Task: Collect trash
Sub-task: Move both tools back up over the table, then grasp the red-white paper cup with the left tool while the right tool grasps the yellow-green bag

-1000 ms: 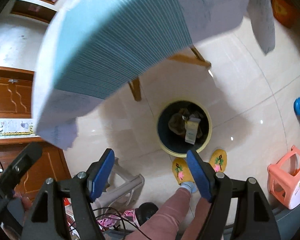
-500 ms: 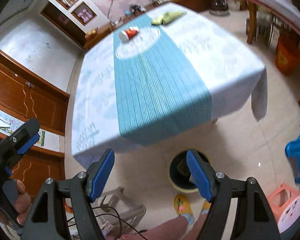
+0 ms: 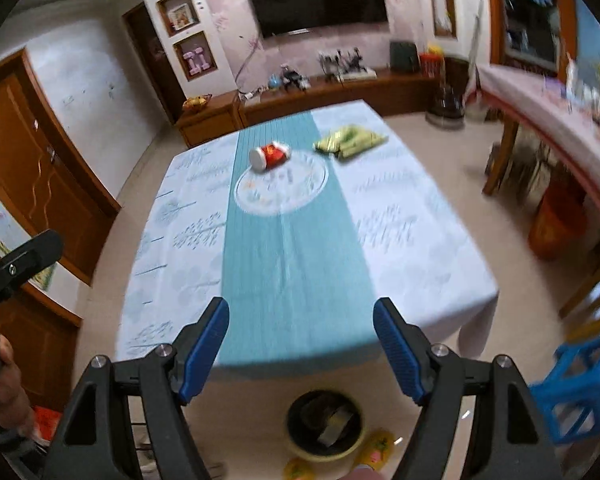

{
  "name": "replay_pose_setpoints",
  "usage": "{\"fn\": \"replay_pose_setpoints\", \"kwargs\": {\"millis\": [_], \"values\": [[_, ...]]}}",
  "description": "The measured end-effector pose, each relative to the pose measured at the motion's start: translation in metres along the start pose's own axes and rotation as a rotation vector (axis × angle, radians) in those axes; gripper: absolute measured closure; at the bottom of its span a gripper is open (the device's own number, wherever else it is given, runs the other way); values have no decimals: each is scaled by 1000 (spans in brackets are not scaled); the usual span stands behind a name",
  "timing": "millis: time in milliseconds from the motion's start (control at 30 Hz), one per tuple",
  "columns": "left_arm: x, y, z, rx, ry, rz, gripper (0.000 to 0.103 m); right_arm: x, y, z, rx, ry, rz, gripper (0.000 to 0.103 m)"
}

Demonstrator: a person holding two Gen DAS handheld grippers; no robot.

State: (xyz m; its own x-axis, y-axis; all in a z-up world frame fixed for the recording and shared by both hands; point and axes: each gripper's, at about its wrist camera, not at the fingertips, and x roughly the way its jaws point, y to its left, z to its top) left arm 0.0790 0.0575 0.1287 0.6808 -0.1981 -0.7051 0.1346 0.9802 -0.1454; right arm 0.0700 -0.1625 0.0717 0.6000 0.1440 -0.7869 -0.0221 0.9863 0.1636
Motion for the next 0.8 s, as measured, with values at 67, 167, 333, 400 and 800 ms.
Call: {"fn": "replay_pose_setpoints", "kwargs": {"millis": [67,167,333,400,800], "values": [[13,-1,11,22,-9,49,5,9,-1,14,-86,-20,-34,28],[36,-1,27,32,-17,99,5,33,-3,37,-230,-31,-94,28],[94,-4,64,14,-10,181,5,99,-24,86,-405,-15,-129,28],[128,-7,81,-6,16,213,5,130,-34,105,-471,5,-125,28],[314,-28,157,-96,229,344,5,308,-70,202,-963,101,-64,28]]}}
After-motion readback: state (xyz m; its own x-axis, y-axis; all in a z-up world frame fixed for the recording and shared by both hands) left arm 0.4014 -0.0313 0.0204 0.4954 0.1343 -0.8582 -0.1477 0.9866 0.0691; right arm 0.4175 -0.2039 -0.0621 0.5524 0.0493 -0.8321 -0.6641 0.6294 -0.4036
